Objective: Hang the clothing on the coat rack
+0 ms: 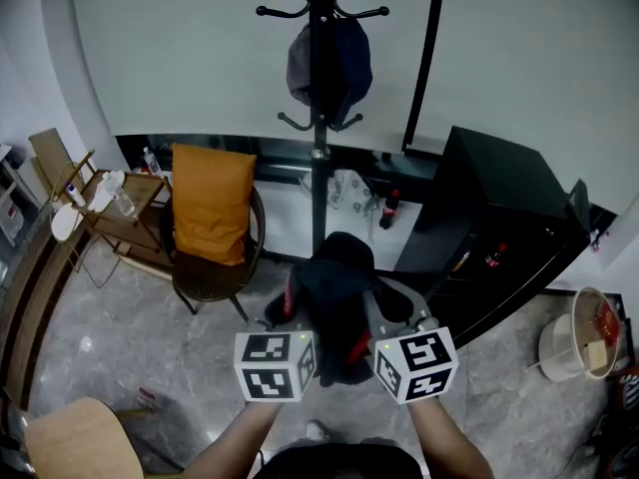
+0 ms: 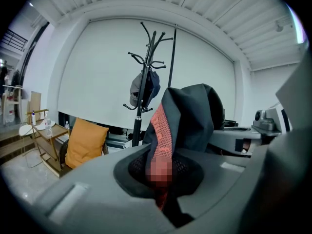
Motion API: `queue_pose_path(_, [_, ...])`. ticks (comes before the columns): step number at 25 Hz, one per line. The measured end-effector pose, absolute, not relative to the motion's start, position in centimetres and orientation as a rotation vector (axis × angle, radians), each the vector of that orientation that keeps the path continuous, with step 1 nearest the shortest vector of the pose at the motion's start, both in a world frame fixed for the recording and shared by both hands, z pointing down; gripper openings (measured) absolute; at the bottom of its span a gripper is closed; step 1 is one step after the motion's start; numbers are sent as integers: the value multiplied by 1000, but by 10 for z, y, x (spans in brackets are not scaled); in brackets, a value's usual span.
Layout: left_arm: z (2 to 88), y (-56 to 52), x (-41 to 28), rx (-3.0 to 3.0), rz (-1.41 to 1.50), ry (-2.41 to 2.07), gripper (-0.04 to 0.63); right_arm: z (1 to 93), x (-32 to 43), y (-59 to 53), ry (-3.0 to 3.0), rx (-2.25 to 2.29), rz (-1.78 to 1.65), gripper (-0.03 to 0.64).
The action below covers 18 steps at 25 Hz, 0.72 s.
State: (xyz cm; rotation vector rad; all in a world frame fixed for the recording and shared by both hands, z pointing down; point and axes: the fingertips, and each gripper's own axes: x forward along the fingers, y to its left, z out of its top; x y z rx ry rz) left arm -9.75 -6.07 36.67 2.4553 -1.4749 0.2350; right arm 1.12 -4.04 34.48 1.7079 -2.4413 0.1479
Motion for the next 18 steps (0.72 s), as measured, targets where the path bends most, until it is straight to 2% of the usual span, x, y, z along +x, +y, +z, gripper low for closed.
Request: queue_pose_path(18, [375, -115, -101, 2426, 247, -1540, 11, 351, 12, -100, -2495, 1665, 122, 32])
